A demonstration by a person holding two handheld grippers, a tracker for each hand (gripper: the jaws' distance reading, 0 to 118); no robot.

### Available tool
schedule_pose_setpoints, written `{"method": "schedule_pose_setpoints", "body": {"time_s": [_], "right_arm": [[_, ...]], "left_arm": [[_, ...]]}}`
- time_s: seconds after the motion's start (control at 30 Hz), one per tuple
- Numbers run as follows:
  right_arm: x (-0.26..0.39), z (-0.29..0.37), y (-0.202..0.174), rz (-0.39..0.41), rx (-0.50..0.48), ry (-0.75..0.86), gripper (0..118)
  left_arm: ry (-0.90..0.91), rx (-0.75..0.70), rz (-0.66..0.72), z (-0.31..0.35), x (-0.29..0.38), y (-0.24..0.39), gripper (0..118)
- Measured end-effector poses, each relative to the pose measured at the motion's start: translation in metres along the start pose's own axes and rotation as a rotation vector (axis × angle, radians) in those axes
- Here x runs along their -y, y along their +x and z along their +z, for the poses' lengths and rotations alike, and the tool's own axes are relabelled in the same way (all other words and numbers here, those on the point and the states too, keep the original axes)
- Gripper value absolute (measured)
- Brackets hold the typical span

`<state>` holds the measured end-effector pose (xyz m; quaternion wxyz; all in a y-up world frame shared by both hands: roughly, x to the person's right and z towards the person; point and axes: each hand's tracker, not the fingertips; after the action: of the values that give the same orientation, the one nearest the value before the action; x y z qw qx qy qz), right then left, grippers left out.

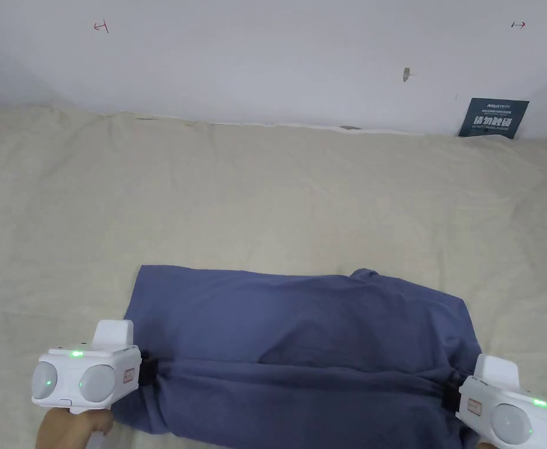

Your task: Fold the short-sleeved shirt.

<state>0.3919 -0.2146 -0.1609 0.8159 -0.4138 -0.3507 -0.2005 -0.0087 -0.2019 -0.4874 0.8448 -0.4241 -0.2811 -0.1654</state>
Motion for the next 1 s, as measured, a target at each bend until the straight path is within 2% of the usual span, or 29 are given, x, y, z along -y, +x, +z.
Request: {"method": "schedule_pose_setpoints", "body": {"time_s": [0.03,0.07,0.1,0.13,0.27,0.57,0.6,0.63,0.7,0.77,0.8,0.83,0.9,0.97,1.0], "right_arm": [[-0.001,0.002,0.003,0.004,-0.001,0.01,63],[-0.003,0.012,0.001,0.013,-0.003,0.048,80],[-0.005,0.022,0.0,0.016,-0.008,0.093,94],[-0.006,0.041,-0.005,0.019,-0.019,0.135,104],[-0.011,0.115,-0.018,0.038,-0.083,0.335,103],[0.01,0.27,-0.037,0.088,-0.087,0.746,103],[0.014,0.28,-0.038,0.09,-0.08,0.771,101],[0.018,0.29,-0.039,0.09,-0.072,0.795,94],[0.026,0.304,-0.041,0.098,-0.06,0.841,74],[0.034,0.314,-0.045,0.106,-0.022,0.866,39],[0.038,0.316,-0.046,0.115,-0.004,0.875,23],[0.04,0.317,-0.046,0.124,0.015,0.879,6],[0.045,0.317,-0.048,0.138,0.035,0.892,1],[0.046,0.314,-0.047,0.151,0.043,0.887,1],[0.046,0.313,-0.047,0.152,0.043,0.882,1]], "left_arm": [[0.008,0.002,-0.002,0.007,0.0,-0.001,98],[0.03,0.013,0.002,0.016,0.0,-0.001,107],[0.079,0.031,0.013,0.032,-0.002,0.0,109],[0.142,0.048,0.027,0.048,-0.002,0.001,109],[0.364,0.081,0.048,0.115,-0.013,0.01,109],[0.765,0.073,0.038,0.24,-0.013,0.045,109],[0.798,0.071,0.033,0.249,-0.009,0.049,109],[0.829,0.068,0.028,0.254,-0.006,0.052,108],[0.869,0.061,0.029,0.264,0.004,0.06,100],[0.905,0.063,0.031,0.27,0.014,0.067,66],[0.921,0.053,0.031,0.271,0.019,0.07,37],[0.92,0.04,0.033,0.272,0.023,0.074,4],[0.899,0.044,0.021,0.269,0.025,0.075,0],[0.863,0.154,0.032,0.266,0.03,0.072,0],[0.859,0.161,0.048,0.265,0.031,0.072,0]]}}
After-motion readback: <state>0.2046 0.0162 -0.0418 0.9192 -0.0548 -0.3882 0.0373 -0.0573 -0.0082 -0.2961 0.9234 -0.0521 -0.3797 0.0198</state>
